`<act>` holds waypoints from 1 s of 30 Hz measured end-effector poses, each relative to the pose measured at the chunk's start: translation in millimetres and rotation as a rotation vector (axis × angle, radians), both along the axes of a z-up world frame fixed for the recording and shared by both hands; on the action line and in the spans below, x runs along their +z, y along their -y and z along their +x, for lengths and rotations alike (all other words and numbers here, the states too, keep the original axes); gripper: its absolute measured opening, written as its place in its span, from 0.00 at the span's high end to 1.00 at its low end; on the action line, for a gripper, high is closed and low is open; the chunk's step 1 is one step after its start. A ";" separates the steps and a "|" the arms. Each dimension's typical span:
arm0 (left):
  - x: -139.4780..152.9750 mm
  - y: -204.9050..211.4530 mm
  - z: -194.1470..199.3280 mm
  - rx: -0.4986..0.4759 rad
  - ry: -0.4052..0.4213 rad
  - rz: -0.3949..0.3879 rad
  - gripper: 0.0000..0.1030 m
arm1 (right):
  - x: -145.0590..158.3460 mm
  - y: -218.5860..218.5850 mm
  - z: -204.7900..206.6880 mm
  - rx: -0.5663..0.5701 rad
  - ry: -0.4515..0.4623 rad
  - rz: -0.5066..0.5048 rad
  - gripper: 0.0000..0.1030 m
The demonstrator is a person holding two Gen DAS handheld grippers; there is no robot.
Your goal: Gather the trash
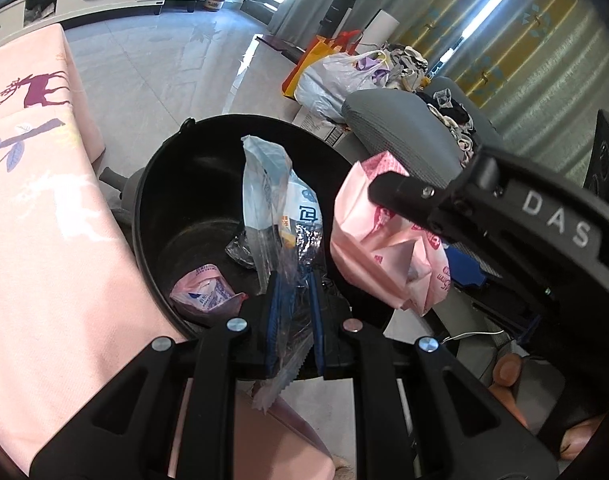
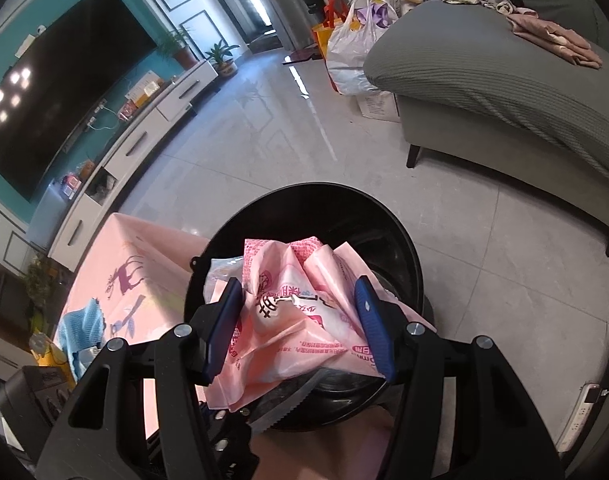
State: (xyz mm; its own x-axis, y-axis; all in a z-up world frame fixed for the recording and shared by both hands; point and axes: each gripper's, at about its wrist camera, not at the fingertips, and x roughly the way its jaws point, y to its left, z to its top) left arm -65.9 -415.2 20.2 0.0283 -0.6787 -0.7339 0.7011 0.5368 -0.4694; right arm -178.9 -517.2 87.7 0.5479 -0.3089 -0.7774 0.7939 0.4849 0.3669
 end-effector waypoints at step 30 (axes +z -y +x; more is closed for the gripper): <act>74.3 -127.3 1.3 0.234 0.203 -0.121 0.03 | 47.5 -35.6 1.6 0.005 0.078 -0.140 0.06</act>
